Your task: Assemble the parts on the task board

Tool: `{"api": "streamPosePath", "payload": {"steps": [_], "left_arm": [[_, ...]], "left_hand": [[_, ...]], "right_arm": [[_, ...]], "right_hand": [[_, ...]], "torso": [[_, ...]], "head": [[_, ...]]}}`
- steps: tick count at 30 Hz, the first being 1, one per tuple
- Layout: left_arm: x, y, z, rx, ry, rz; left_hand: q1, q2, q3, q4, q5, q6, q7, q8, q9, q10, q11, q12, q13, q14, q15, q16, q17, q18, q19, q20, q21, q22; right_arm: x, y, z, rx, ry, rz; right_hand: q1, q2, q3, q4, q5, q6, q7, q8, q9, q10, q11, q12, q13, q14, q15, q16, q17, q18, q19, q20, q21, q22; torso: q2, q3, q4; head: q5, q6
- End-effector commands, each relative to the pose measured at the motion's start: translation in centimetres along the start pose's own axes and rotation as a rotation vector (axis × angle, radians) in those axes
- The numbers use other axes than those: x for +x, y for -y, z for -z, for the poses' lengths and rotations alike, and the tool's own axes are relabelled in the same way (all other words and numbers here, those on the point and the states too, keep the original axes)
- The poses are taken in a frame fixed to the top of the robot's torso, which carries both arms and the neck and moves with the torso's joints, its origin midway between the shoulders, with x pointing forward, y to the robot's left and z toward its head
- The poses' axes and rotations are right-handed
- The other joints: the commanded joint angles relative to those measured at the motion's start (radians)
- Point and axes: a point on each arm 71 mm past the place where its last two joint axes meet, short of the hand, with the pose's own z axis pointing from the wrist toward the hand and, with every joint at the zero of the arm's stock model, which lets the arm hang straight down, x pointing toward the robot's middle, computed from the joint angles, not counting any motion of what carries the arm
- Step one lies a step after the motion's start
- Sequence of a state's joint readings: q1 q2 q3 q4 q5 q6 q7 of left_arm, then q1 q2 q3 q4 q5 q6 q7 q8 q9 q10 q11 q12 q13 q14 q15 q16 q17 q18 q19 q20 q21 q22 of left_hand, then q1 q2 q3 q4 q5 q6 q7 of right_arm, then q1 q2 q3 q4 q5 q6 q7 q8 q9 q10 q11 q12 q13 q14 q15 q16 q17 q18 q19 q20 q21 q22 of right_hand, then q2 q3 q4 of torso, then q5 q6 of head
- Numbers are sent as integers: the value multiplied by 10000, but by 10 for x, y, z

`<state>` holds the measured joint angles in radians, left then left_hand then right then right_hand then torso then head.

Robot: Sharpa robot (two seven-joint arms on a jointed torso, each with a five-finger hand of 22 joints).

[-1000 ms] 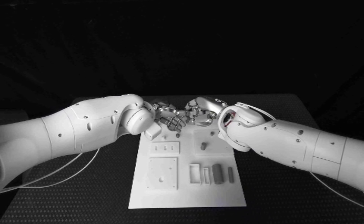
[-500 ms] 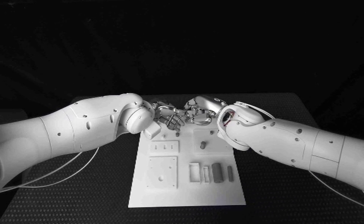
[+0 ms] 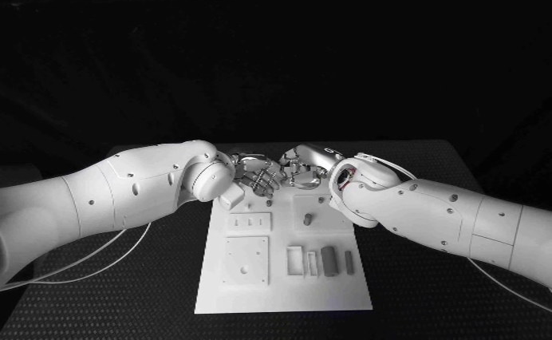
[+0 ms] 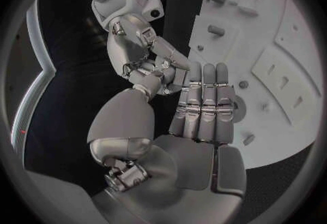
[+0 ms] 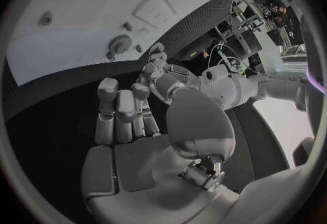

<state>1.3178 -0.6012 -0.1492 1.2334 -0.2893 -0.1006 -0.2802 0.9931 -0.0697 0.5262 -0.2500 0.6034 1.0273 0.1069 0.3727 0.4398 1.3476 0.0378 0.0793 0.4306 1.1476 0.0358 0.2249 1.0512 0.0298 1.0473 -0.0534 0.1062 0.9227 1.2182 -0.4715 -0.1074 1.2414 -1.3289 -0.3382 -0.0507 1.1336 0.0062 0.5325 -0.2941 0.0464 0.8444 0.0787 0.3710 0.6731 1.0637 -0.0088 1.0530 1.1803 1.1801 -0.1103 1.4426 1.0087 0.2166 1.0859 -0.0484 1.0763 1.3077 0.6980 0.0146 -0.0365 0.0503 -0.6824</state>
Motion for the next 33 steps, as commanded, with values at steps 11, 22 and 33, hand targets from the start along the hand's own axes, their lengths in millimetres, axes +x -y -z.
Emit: {"api": "streamPosePath", "payload": {"steps": [11,22,33], "left_arm": [[1,10,1,599,93,186],[-6,7,2,454,314,-47],[-12,-1,4,-125,49,-894]], "left_hand": [[-91,309,111,-183,-154,367,-238,87,66,113,-44,48,119,149,-27,33,125,-240,-38,-99,-77,76],[-208,435,151,-240,-431,435,-197,137,95,198,-68,17,179,201,-59,7,212,-298,-214,-88,-126,237],[-368,579,129,-195,-706,510,-231,143,268,331,-99,-54,228,98,41,-269,172,-298,-1055,137,-15,1130]], "right_arm": [[8,0,0,-57,-487,100],[1,17,2,343,-51,-862],[-19,48,15,830,1310,-2446]], "right_hand": [[85,-21,-62,2,11,1525,152,63,8,30,-69,57,-13,-29,-85,25,-18,202,15,-87,38,141],[-835,-778,-494,135,13,297,486,-690,-281,-304,228,-198,-119,-355,163,-269,-253,292,-158,-64,-185,31],[-1841,-1456,-1089,75,9,-711,979,-1372,-519,-1187,729,-611,-356,-1209,661,-853,-521,229,-965,277,-883,-217]], "torso": [[6,1,5],[-7,6,1],[-15,30,-22]], "head": [[-23,1],[8,13],[63,46]]}}
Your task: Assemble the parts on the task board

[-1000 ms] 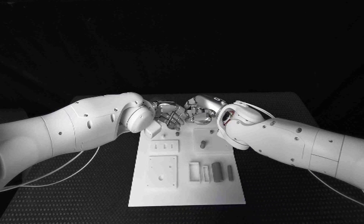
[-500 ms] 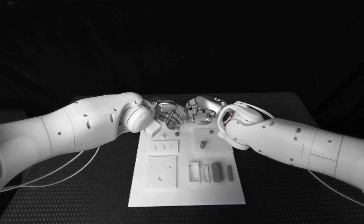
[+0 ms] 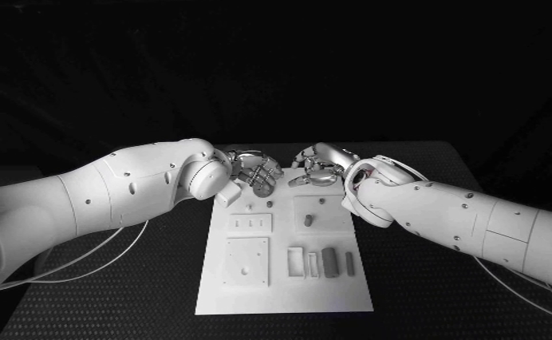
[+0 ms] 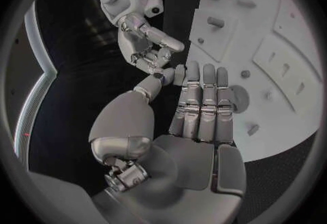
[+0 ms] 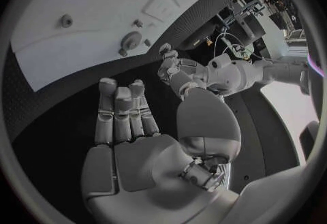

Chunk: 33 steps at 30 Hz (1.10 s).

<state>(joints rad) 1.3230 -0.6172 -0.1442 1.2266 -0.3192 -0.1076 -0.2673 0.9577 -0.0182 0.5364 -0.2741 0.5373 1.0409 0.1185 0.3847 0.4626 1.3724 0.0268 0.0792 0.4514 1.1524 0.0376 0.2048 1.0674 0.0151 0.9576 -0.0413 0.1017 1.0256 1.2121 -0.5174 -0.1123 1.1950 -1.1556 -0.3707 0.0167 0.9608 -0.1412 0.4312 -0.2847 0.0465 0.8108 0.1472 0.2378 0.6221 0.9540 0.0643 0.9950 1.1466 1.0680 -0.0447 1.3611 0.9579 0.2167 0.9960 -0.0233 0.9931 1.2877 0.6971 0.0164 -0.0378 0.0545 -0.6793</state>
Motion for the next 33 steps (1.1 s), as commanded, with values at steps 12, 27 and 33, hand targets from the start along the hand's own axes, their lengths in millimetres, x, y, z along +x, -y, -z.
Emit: {"api": "streamPosePath", "payload": {"steps": [12,27,33], "left_arm": [[-10,-9,5,-692,157,-2574],[1,-30,14,-612,856,-4435],[-5,-41,17,-1508,1039,-4416]], "left_hand": [[-154,172,42,126,-351,390,-366,22,391,279,-40,-5,252,369,-78,228,-84,-151,-685,-2,588,1563],[255,372,-2,141,-1834,221,-312,-183,912,34,-145,445,1283,1272,-1280,4894,2412,155,1897,-1423,3726,3136],[295,343,86,69,-1425,289,-496,-355,1009,807,-682,2020,2841,2420,-1867,7511,2515,574,3048,-2047,6281,3100]], "right_arm": [[-82,36,7,624,2351,-1633],[-123,52,8,1040,3126,-2261],[-123,54,7,1088,3115,-2248]], "right_hand": [[-106,274,-128,-51,9,-312,279,-39,4,-81,-16,55,-88,-86,-6,34,-30,305,-34,64,-33,-7],[-54,399,-155,-55,9,-298,276,-53,7,-100,-20,81,-141,-108,-10,49,-53,333,-53,102,-34,3],[-17,425,-162,-62,9,-295,275,-57,8,-107,-21,90,-157,-114,-11,56,-59,343,-60,113,-33,8]], "torso": [[-33,8,-41],[-74,49,-67],[-82,60,-88]], "head": [[95,-25],[150,-200],[197,-294]]}}
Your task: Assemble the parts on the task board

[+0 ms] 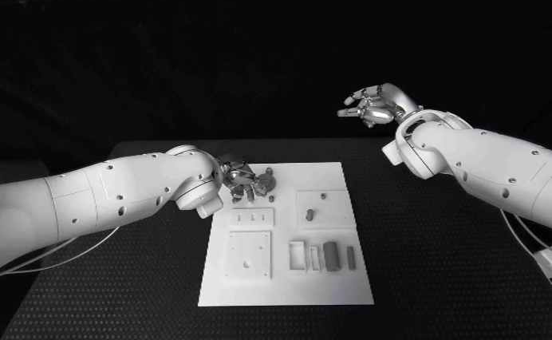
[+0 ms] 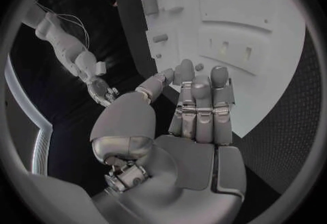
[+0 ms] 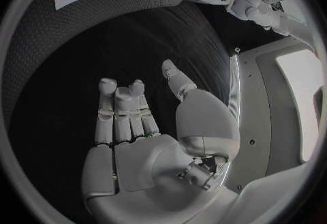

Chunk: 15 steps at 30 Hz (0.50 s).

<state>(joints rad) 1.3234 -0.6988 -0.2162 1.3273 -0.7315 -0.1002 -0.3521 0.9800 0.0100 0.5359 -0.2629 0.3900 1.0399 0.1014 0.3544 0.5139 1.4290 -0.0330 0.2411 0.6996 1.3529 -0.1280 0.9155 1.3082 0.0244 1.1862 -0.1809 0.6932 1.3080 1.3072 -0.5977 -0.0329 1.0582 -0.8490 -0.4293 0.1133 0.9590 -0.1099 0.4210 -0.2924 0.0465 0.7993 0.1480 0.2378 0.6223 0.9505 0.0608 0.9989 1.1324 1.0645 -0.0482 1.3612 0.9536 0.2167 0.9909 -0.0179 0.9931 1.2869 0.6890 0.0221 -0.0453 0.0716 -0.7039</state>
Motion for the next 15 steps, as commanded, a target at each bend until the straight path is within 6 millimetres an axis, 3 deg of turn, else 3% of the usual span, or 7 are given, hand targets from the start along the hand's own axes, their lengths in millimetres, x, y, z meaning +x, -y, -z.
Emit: {"api": "streamPosePath", "payload": {"steps": [1,6,10,15], "left_arm": [[0,-7,1,-783,148,-250],[2,-11,2,-1384,76,-454],[3,-12,3,-1688,98,-460],[4,-14,2,-2047,-102,-578]], "left_hand": [[75,66,102,-56,60,291,-365,-79,503,379,-134,699,609,593,-272,625,99,534,917,-707,551,268],[12,148,287,-95,62,218,-419,-242,583,237,-211,2114,1867,732,-340,1429,-174,736,1238,-795,1200,238],[26,225,344,-90,-10,128,-409,-324,619,161,-202,2464,2121,716,-339,1686,-358,857,1428,-802,1424,218],[33,284,344,-6,-74,58,-377,-397,678,-9,-169,2634,2186,580,-311,1848,-670,1213,2255,-809,1692,64]], "right_arm": [[0,0,0,-48,-87,-174],[0,1,-1,-38,-129,-175],[1,0,-1,-40,-183,-184],[1,1,-1,-17,-212,-182]], "right_hand": [[5,114,-61,15,9,-179,266,-58,6,-73,15,52,-16,-79,24,56,-18,344,-9,61,-33,17],[27,129,-71,14,9,-174,266,-61,7,-75,14,61,-28,-83,24,62,-22,350,-14,70,-31,21],[35,136,-78,14,9,-173,265,-62,7,-77,14,65,-33,-85,24,65,-24,353,-17,75,-30,23],[41,150,-86,18,9,-170,265,-64,8,-79,14,71,-41,-87,24,69,-27,356,-21,82,-29,26]], "torso": [[3,0,-9],[20,-18,-10],[21,-14,-32],[22,-12,-30]], "head": [[24,-61],[20,-109],[27,-155],[8,-242]]}}
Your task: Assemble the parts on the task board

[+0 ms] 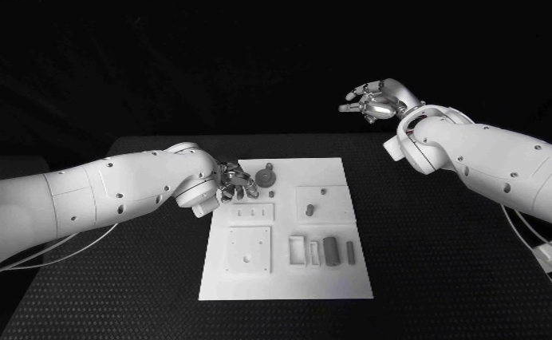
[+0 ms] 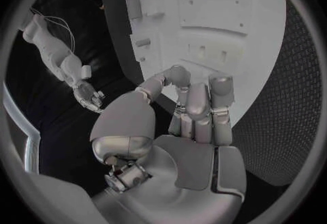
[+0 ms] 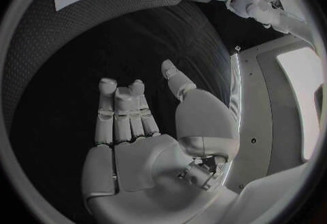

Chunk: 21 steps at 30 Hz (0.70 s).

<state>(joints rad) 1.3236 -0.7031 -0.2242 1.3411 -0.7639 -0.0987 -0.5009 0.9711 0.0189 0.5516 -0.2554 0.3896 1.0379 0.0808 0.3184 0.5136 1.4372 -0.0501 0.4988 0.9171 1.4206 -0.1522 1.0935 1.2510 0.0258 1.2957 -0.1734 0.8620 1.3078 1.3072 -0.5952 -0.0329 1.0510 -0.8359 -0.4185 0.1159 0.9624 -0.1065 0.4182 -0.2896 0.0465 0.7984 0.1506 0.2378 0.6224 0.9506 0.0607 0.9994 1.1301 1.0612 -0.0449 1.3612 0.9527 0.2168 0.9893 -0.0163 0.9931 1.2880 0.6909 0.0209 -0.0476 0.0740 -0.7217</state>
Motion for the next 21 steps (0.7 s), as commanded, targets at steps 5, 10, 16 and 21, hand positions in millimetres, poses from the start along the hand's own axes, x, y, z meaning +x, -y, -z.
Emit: {"api": "streamPosePath", "payload": {"steps": [5,10,16,21], "left_arm": [[-1,-5,-2,-861,15,-330],[2,-7,-3,-1023,109,-524],[4,-6,-3,-1101,99,-546],[3,-4,-4,-1012,299,-698]], "left_hand": [[166,230,185,-1,-151,1,-139,-109,756,-162,32,195,-17,-204,-40,301,-408,1582,2115,-847,-124,-364],[170,221,180,20,-116,-13,-135,-132,776,-162,35,238,-38,-236,-37,377,-504,1684,2171,-838,-121,-476],[132,149,127,91,5,25,-142,-140,808,-179,30,279,-82,-285,-39,481,-640,1808,2186,-831,35,-616],[-17,124,48,260,14,151,-170,-107,845,-187,8,321,-122,-326,-56,586,-759,1864,2176,-822,159,-740]], "right_arm": [[1,0,0,-62,-163,-62],[1,0,-1,-53,-166,-52],[2,0,-1,-48,-243,-55],[1,0,-1,-28,-272,-38]], "right_hand": [[15,142,-68,-9,9,-156,239,-67,8,-80,14,76,-28,-55,-10,75,-21,360,-8,75,-27,19],[25,161,-76,-10,9,-155,239,-70,8,-81,13,83,-36,-56,-10,81,-25,365,-11,82,-26,21],[91,203,-84,-22,9,-151,237,-77,10,-86,11,101,-57,-62,-12,93,-33,381,-21,97,-23,29],[116,220,-93,-20,9,-149,237,-80,10,-91,11,110,-68,-66,-12,99,-37,387,-26,106,-22,33]], "torso": [[4,7,0],[-1,5,11],[3,5,13],[-8,2,18]], "head": [[-20,-116],[-41,-171],[-63,-261],[-73,-320]]}}
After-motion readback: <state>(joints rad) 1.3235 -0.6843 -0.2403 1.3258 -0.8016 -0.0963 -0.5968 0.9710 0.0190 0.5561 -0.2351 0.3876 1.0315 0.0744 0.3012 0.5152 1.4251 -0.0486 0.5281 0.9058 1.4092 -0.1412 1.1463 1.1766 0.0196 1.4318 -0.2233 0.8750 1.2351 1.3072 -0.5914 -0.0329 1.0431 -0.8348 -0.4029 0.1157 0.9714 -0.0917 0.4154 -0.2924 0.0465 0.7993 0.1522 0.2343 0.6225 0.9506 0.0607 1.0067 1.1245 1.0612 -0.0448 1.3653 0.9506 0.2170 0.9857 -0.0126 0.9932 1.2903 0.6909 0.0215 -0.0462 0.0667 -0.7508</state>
